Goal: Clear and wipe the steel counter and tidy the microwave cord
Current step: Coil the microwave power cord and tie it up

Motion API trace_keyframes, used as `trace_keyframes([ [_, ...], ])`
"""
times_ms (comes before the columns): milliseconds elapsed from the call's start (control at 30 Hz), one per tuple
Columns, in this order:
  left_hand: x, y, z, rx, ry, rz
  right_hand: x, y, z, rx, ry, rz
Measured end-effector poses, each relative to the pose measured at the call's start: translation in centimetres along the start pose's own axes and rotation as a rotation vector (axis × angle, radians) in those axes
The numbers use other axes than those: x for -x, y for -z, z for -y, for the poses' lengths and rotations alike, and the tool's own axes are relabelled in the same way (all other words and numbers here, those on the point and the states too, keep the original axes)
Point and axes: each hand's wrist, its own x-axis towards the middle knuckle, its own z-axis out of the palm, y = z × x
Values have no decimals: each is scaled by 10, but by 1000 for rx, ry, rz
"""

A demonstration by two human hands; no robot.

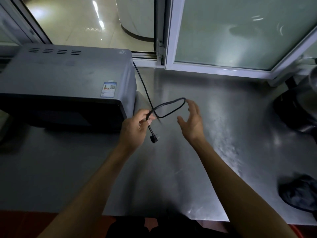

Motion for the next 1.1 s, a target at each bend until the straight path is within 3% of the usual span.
trace_keyframes([
  [100, 7, 21, 12, 26, 16, -13, -2, -16, 10, -112, -150, -107],
  [200, 13, 41, 23, 32, 13, 1, -6, -32, 19, -156, -207, -79],
  [500, 13, 73, 51, 129, -1, -2, 3, -52, 22, 77, -125, 24],
  [900, -8, 55, 62, 0, -79, 159, 24, 5, 47, -106, -194, -356],
  [1100, -22, 22, 49, -1, -90, 164, 11, 35, 39, -208, -208, -320],
])
